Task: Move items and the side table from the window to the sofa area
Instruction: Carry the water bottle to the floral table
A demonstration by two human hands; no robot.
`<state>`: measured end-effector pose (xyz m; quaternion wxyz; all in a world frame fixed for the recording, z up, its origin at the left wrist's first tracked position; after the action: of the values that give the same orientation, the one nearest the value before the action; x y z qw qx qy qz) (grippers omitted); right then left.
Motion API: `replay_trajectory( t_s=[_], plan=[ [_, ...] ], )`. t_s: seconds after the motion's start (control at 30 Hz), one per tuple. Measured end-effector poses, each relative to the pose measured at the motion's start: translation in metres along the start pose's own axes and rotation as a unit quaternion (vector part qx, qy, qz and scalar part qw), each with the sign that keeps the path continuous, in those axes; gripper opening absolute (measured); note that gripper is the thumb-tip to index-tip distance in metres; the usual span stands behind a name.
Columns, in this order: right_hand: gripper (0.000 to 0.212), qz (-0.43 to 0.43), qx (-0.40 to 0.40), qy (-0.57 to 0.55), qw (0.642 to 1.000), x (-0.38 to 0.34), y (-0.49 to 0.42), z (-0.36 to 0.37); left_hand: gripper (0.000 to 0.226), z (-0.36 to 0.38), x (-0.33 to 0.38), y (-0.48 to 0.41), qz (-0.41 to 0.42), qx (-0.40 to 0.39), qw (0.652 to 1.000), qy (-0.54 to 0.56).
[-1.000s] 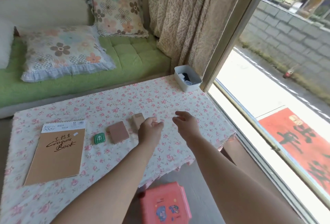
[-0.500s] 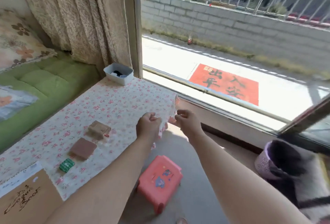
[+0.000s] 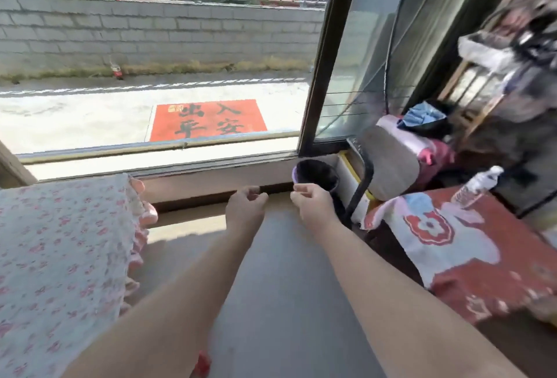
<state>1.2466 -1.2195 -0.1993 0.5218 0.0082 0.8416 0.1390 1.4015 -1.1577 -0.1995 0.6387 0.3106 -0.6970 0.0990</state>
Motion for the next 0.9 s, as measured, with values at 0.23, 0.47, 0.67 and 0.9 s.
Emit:
replay_trajectory(
  t_s=[0.23,0.47,0.67,0.9],
  plan=[
    [0.026,0.074,0.162,-0.019,0.984,0.105,0.037,-0.195,0.035,0.189,0.022,0.084,0.049,-0.165,0.983,-0.065],
    [0.026,0.126,0.288,-0.034,0.949,0.196,0.104,-0.36,0.035,0.337,0.011,0.18,0.052,-0.243,0.964,-0.09],
    [0.028,0.155,0.324,-0.076,0.93,0.267,0.148,-0.462,0.039,0.441,-0.018,0.255,0.019,-0.308,0.946,-0.101],
    [0.027,0.17,0.323,-0.12,0.923,0.318,0.14,-0.521,0.043,0.529,-0.031,0.284,0.026,-0.337,0.929,-0.15]
  ],
)
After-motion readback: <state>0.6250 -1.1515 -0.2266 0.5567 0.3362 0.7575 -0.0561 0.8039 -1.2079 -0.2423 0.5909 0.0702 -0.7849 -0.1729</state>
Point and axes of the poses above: each hand's wrist, its own y-axis away from the middle knuckle, its own z-axis out of the palm, x = y × z, the point moved 8 cm from there along -y, towards the middle knuckle, and after that the axes turned 5 degrees about y, right-handed, at the moved point
